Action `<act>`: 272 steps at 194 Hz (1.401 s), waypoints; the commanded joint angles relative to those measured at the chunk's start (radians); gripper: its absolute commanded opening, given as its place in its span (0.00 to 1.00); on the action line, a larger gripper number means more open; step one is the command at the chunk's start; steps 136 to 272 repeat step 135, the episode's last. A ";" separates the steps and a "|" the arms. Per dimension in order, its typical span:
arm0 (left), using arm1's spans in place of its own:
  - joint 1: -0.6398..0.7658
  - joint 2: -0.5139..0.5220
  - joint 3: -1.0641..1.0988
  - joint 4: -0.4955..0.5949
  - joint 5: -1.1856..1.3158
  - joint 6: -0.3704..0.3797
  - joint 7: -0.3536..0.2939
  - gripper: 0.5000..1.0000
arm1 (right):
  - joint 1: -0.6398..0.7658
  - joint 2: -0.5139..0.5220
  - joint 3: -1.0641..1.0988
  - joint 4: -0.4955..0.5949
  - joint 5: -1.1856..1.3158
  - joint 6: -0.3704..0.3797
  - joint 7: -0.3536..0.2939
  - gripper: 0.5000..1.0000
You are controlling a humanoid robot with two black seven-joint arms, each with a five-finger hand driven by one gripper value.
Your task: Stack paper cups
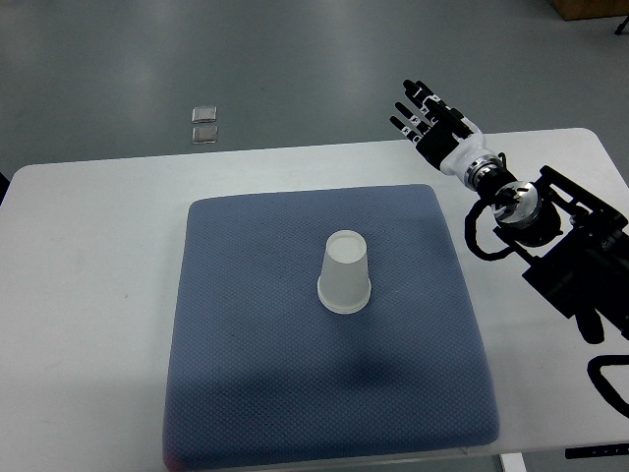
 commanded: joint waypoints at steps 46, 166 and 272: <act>0.000 0.000 0.001 -0.002 0.000 0.000 0.000 1.00 | -0.047 0.000 0.024 -0.005 0.000 0.099 0.005 0.84; 0.000 0.000 0.001 -0.002 0.000 0.000 0.000 1.00 | -0.060 0.005 0.026 -0.025 -0.002 0.103 0.005 0.84; 0.000 0.000 0.001 -0.002 0.000 0.000 0.000 1.00 | -0.060 0.005 0.026 -0.025 -0.002 0.103 0.005 0.84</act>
